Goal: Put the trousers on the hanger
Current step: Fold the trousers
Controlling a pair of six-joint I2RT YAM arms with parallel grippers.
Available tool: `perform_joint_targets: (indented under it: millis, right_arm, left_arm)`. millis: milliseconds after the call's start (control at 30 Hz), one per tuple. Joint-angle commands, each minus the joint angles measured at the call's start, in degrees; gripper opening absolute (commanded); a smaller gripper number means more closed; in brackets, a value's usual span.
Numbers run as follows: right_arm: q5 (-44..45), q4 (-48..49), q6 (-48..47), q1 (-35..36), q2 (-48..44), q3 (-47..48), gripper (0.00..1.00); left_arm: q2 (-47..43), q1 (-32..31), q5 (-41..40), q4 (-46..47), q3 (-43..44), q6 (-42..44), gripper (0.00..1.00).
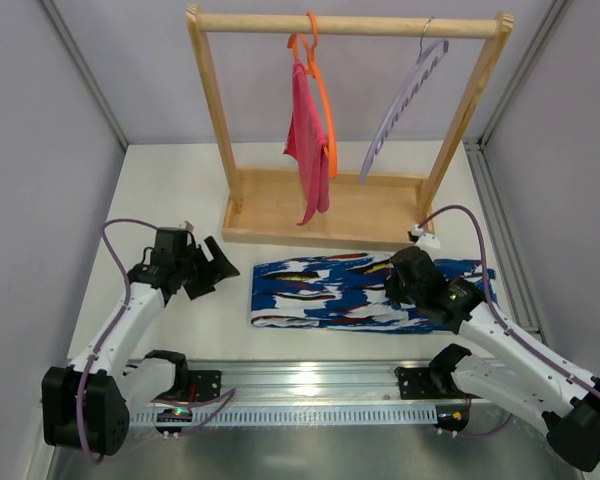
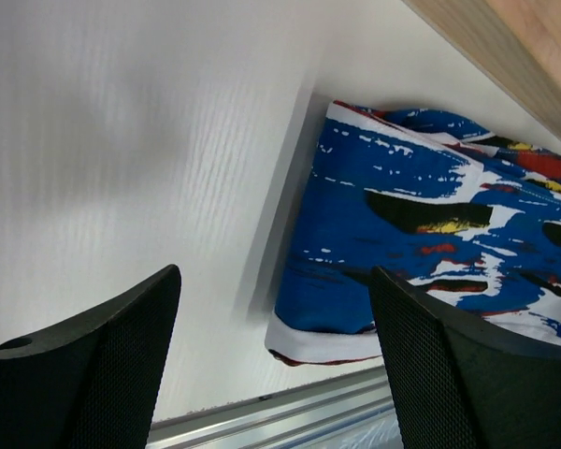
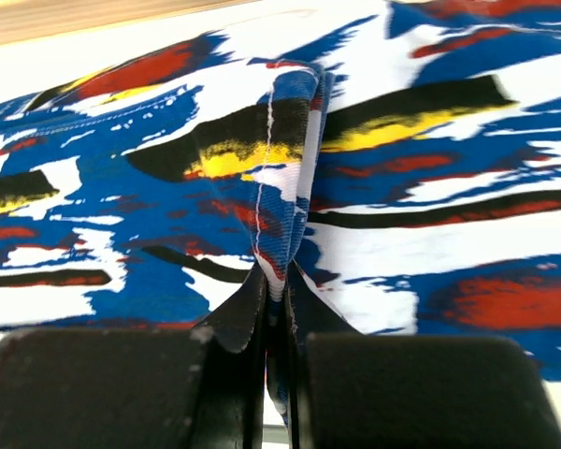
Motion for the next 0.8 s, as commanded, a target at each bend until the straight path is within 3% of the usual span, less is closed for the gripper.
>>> perform_joint_targets:
  millis: [0,167,367,767]
  right_arm:
    - [5.94,-3.29,-1.22,-1.94,-1.32,0.66,0.04]
    - [9.81,-6.11,-1.74,-6.41,-3.59,1.89,0.04]
    - [8.41,-4.79,-2.71,-9.59,-5.88,-0.30,0.04]
    - [14.83,-7.52,0.54,-16.88,-7.82,2.95,0.04]
  left_arm:
    - [-0.67,-1.96,4.87,7.37,-1.61,-2.64,0.82]
    - [2.93,-6.00,5.13,10.27,-2.14,-3.43,0.82]
    - [6.97,-9.17,6.28,15.97,-3.19,-5.02,0.83]
    - [12.34,-13.04,9.79,26.27,-4.52,-8.79,0.84]
